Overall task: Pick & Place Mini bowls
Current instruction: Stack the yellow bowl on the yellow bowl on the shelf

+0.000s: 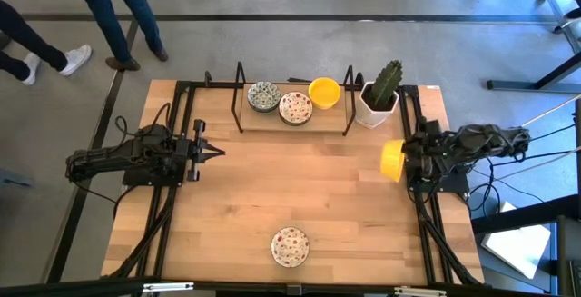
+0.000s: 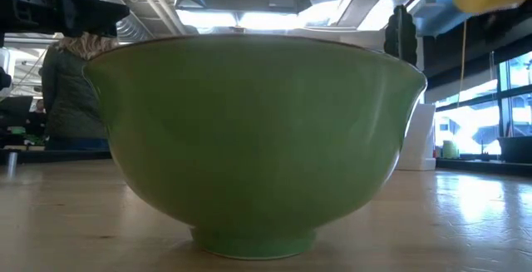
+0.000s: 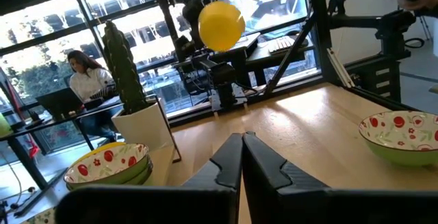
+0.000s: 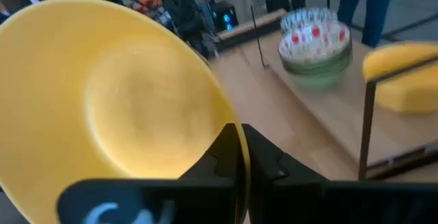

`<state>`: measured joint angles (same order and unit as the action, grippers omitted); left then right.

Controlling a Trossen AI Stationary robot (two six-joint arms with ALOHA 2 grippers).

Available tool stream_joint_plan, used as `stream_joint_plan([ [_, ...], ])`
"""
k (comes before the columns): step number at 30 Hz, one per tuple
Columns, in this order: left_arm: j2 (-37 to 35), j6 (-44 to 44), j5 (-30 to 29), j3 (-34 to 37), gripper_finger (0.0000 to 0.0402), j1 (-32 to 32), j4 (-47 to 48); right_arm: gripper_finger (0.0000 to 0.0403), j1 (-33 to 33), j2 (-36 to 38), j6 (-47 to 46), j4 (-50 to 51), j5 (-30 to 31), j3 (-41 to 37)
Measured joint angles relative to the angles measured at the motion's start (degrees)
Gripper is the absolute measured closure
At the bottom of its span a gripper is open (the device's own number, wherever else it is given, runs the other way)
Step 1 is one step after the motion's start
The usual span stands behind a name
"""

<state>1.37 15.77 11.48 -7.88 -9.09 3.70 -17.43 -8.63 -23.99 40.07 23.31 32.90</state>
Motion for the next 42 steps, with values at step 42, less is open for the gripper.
stream_joint_plan([
  [42, 0.01, 1.05, -0.04, 0.0, 0.0392, -0.01, -0.02, 0.0399, 9.42, -43.57, 24.7, -5.62, 6.24, 32.46],
])
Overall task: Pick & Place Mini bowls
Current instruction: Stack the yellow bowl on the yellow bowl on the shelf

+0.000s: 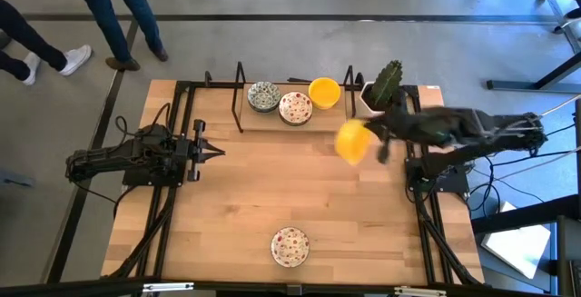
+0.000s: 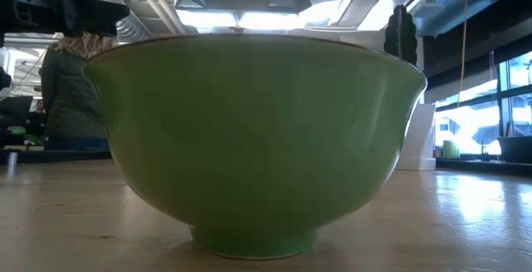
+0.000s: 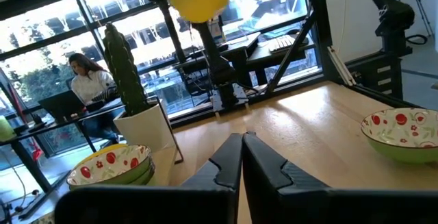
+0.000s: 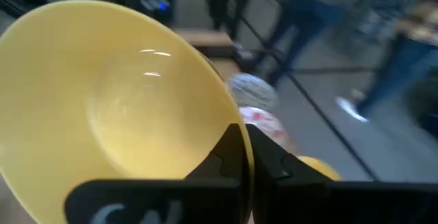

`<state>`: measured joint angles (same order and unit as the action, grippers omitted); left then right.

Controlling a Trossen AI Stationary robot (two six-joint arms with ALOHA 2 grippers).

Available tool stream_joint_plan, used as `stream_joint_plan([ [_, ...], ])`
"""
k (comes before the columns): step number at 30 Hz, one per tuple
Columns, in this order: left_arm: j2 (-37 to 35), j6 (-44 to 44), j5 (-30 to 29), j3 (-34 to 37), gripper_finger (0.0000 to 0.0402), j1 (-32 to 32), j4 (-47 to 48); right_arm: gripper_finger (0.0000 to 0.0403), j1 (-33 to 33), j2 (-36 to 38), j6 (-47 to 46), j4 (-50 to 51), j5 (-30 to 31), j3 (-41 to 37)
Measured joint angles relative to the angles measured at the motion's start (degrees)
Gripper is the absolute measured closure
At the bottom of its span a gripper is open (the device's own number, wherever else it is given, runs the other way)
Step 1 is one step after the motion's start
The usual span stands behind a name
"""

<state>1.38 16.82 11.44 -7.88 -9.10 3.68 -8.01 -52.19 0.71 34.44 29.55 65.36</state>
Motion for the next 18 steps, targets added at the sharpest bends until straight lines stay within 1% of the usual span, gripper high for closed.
stream_joint_plan([
  [5, 0.0, 0.06, 0.0, 0.0, 0.0393, 0.01, 0.0, 0.0399, 8.25, -15.58, 6.18, 14.08, 0.36, 21.54],
  [10, 0.01, 1.09, 0.0, 0.01, 0.0397, 0.01, 0.0, 0.0399, 18.32, -27.39, 9.37, 25.37, 0.46, 41.36],
  [11, 0.01, 1.07, 0.0, 0.0, 0.0397, 0.0, 0.0, 0.0399, 20.47, -29.71, 10.17, 27.64, -0.12, 44.59],
  [13, 0.0, 1.07, 0.0, 0.0, 0.0397, 0.0, 0.0, 0.0399, 24.84, -34.01, 11.68, 31.52, -3.69, 50.35],
  [16, -0.02, 1.54, 0.02, 0.01, 0.0398, 0.01, 0.0, 0.0399, 31.18, -39.76, 12.32, 36.38, -8.19, 56.34],
  [18, 0.0, 1.84, 0.02, 0.02, 0.0398, -0.01, 0.0, 0.04, 34.94, -42.81, 14.31, 38.41, -9.44, 58.87],
])
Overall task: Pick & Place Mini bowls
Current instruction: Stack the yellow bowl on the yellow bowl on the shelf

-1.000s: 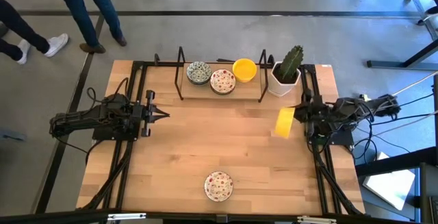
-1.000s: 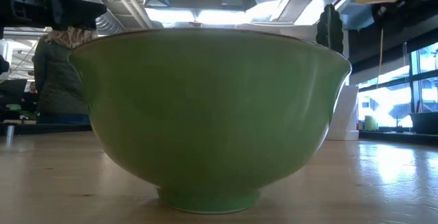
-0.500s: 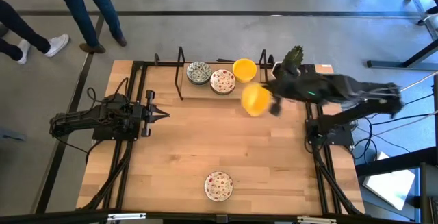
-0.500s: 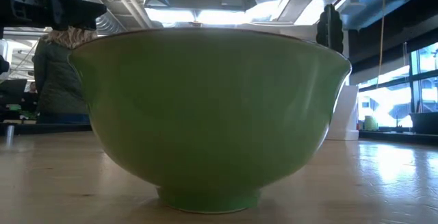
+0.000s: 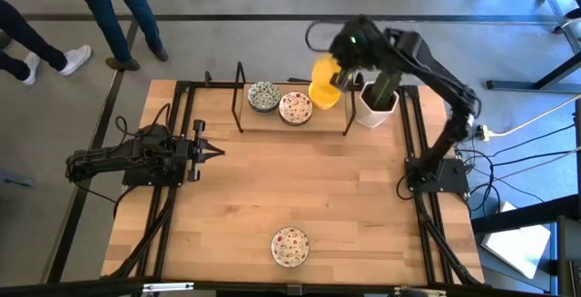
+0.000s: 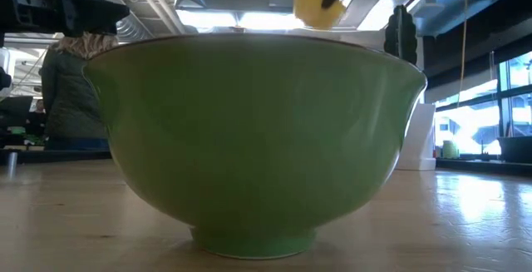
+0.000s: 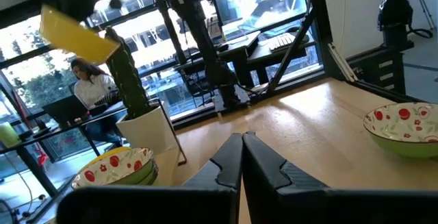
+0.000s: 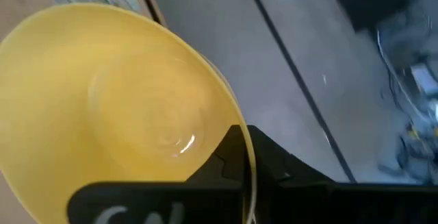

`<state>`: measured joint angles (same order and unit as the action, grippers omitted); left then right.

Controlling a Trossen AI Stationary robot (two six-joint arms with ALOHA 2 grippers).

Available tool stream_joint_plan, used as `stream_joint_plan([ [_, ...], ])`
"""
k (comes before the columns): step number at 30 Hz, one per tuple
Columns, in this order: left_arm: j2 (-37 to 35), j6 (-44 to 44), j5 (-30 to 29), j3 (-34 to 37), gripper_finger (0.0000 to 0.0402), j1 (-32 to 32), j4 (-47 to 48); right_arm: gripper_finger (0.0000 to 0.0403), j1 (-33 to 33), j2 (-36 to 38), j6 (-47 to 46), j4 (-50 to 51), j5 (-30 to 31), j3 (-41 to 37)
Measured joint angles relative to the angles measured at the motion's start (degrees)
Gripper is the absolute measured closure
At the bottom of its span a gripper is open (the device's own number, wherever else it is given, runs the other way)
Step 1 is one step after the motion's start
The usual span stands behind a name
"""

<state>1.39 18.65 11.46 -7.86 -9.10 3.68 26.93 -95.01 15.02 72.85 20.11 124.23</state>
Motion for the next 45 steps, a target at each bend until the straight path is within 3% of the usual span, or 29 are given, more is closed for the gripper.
stream_joint_plan([
  [3, 0.0, 0.09, 0.0, -0.02, 0.0398, 0.0, 0.0, 0.04, 4.65, -4.43, 1.36, 1.06, -1.02, 1.29],
  [8, 0.0, 0.32, 0.05, -0.02, 0.0398, 0.0, -0.02, 0.04, 10.13, -10.45, 3.96, 0.86, -9.27, 1.31],
  [18, 0.0, 2.08, 0.13, -0.02, 0.0398, 0.02, -0.02, 0.04, 15.27, -19.84, 6.46, 0.26, -9.54, 1.36],
  [25, -0.01, 2.08, 0.2, -0.02, 0.0394, 0.0, -0.03, 0.04, 16.85, -24.22, 6.73, 0.29, -14.92, 1.33],
  [45, 0.0, 2.07, 0.17, -0.02, 0.0398, 0.0, -0.02, 0.0397, 16.94, -29.61, 6.21, 2.75, -16.88, 1.0],
])
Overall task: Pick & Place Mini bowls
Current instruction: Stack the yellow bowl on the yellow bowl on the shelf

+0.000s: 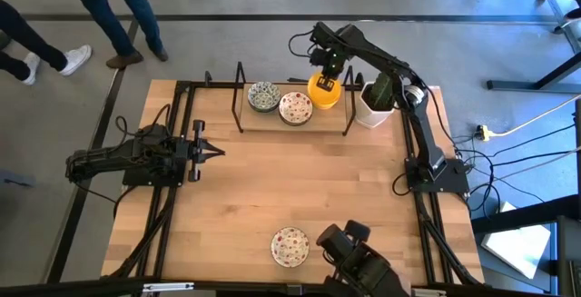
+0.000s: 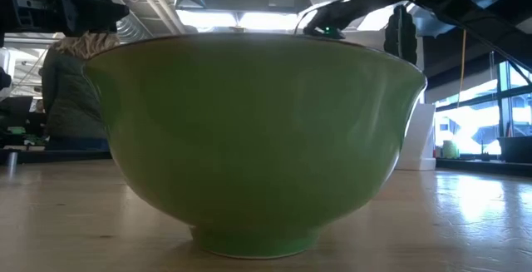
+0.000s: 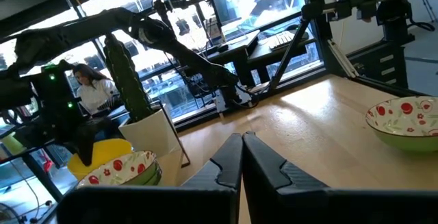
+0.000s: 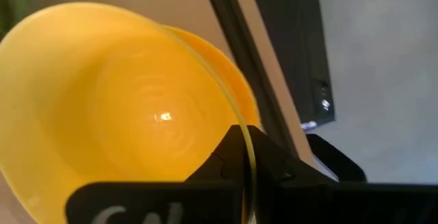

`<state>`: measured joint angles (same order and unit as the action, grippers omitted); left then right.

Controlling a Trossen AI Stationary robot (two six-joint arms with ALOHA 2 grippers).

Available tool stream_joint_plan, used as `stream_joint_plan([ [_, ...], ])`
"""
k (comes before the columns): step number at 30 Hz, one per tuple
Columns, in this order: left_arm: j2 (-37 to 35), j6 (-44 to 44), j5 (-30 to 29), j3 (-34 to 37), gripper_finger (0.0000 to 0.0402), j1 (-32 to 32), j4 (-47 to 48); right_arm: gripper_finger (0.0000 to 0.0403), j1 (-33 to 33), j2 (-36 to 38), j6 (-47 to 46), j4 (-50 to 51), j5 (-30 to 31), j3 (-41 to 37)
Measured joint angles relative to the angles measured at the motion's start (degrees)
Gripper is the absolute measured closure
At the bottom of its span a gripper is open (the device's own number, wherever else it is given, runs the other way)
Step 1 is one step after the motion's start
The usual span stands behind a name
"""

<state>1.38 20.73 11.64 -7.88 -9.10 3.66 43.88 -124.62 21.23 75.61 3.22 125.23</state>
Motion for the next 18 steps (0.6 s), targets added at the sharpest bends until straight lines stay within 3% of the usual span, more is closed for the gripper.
stream_joint_plan([
  [12, 0.01, -0.01, 0.0, 0.0, 0.0396, 0.02, 0.0, 0.0395, 0.0, 0.07, -0.02, 0.14, -1.81, 0.0],
  [18, -0.02, 0.01, 0.0, 0.0, 0.0396, 0.02, 0.0, 0.0368, 0.0, 0.07, -0.39, 0.14, -1.88, 0.0],
])
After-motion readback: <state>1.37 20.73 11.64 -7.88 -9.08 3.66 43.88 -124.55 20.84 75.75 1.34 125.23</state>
